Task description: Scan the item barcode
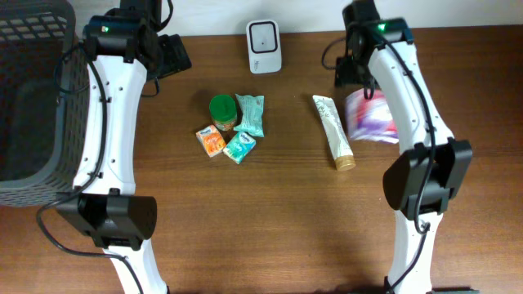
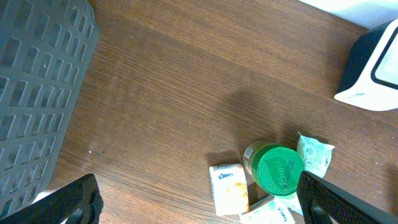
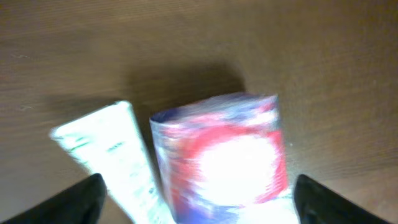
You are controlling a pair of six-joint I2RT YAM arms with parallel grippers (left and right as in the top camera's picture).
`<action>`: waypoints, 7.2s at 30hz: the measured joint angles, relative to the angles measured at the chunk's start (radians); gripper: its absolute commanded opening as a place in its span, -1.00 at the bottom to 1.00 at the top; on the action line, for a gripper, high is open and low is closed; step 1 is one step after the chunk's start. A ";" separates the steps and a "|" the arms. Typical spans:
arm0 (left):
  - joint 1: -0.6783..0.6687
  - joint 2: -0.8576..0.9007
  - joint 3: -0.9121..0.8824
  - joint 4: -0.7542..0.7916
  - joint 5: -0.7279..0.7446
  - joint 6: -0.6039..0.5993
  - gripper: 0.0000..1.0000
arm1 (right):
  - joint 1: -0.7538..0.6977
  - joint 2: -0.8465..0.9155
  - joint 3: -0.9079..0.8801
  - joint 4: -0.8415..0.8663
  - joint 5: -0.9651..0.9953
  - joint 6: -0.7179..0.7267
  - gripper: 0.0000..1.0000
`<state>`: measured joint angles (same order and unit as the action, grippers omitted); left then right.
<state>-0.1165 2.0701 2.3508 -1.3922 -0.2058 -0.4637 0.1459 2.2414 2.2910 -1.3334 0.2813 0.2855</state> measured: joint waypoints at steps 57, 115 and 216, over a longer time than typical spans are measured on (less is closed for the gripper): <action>0.000 0.000 0.000 -0.001 0.000 0.000 0.98 | -0.192 -0.017 -0.223 0.734 -1.022 0.104 -0.92; 0.000 0.000 0.000 0.000 0.000 0.000 0.98 | -0.748 0.093 -0.214 0.564 -0.567 0.434 0.18; 0.000 0.000 0.000 0.000 0.000 0.000 0.98 | 0.141 0.193 0.034 -0.167 -0.216 -0.072 -0.31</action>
<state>-0.1165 2.0701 2.3508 -1.3922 -0.2058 -0.4637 0.2871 2.4344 2.3253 -1.5005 0.0658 0.2131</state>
